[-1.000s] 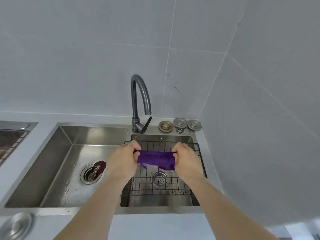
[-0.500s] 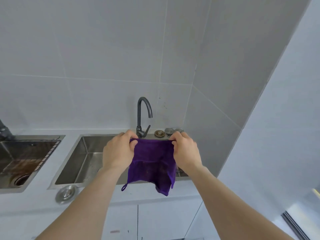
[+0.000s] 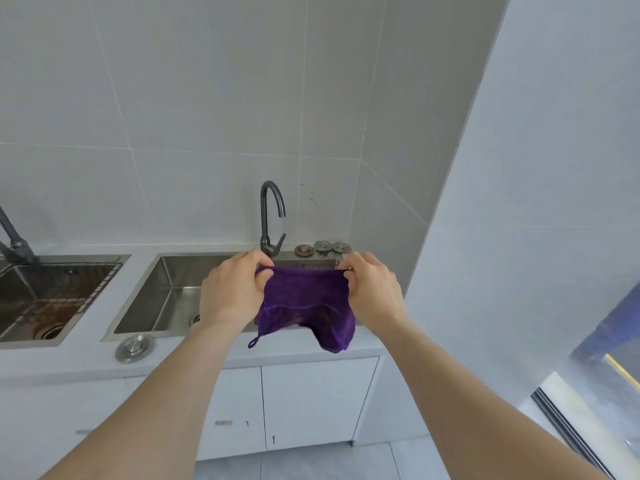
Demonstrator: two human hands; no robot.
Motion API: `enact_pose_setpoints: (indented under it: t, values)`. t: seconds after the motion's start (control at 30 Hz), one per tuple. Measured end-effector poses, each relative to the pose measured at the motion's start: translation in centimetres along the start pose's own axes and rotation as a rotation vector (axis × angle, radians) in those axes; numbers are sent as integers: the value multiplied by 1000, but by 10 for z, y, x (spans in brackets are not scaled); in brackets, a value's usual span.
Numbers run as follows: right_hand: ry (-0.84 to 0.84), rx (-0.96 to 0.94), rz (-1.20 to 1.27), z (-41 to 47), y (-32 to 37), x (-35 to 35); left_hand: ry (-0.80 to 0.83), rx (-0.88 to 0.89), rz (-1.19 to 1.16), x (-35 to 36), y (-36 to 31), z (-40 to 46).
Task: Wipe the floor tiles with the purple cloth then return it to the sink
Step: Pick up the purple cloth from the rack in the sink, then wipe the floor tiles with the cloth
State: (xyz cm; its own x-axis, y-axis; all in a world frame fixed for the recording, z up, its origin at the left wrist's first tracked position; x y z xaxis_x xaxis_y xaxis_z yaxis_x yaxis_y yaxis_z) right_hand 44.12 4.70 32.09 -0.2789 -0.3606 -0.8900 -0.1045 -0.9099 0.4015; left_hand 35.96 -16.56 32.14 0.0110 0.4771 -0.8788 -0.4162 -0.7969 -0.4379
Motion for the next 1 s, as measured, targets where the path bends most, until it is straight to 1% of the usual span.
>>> enact_pose_setpoints:
  t: [0.23, 0.33, 0.5, 0.73, 1.0]
  values:
    - [78, 53, 67, -75, -51, 22, 62, -40, -4, 57, -22, -72]
    - [132, 75, 102, -110, -71, 49, 114, -72, 1, 94, -18, -107]
    - [261, 156, 113, -166, -105, 108, 252, -121, -5, 160, 3, -155]
    - [368, 279, 102, -221, -139, 211, 406, -133, -38, 263, 59, -201]
    - [565, 376, 160, -285, -170, 378, 581, -155, -36, 402, 168, -263]
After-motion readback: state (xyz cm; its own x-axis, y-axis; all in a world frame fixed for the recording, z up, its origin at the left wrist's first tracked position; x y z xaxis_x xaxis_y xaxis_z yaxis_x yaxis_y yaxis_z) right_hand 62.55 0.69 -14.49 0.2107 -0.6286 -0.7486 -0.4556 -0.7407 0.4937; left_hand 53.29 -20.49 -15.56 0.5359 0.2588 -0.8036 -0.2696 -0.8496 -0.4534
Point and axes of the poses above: each hand's wrist, its own z-axis towards the middle knuckle, its own x-axis out of the palm, y = z × x, the point moved 4 cm from there along z, towards the middle knuckle, and after that the axes turned 15 degrees about y, right-handed, at the moved point
